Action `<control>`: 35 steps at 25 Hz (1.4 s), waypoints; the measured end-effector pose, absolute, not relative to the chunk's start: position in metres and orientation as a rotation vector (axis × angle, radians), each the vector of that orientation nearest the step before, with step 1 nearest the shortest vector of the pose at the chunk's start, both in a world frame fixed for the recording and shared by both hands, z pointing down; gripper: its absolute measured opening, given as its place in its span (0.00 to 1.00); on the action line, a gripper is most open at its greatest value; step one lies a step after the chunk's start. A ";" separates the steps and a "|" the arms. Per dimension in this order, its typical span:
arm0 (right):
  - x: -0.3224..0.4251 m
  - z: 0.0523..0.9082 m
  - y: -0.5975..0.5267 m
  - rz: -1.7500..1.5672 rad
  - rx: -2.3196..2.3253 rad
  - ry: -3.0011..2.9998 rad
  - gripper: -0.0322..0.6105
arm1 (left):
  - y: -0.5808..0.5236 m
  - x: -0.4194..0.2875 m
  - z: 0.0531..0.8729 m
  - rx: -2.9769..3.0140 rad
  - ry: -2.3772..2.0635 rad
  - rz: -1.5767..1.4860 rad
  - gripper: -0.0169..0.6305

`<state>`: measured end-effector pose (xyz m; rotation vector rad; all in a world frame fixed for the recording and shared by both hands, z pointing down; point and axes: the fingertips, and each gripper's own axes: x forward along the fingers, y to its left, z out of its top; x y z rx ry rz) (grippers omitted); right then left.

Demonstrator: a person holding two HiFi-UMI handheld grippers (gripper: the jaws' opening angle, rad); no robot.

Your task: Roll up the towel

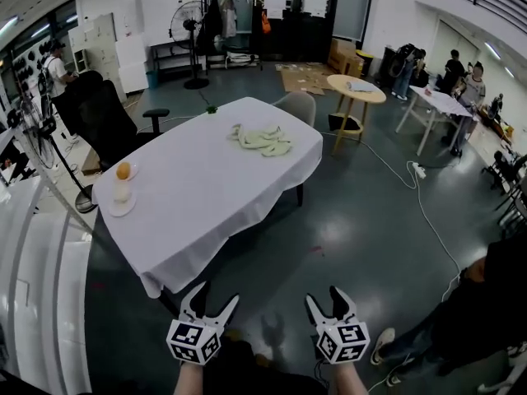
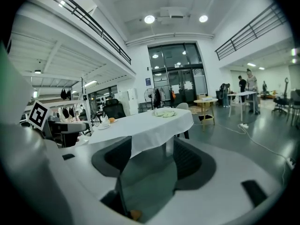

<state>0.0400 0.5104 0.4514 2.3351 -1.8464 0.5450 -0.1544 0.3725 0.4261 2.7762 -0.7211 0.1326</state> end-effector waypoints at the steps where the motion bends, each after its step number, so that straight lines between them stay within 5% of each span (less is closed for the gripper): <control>1: 0.040 0.455 0.513 0.555 2.341 -1.840 0.48 | 0.374 -0.154 0.428 2.777 -0.715 0.138 0.55; 35: 0.177 0.428 0.357 0.524 2.475 -1.683 0.48 | 0.182 0.005 0.394 2.859 -0.529 0.105 0.55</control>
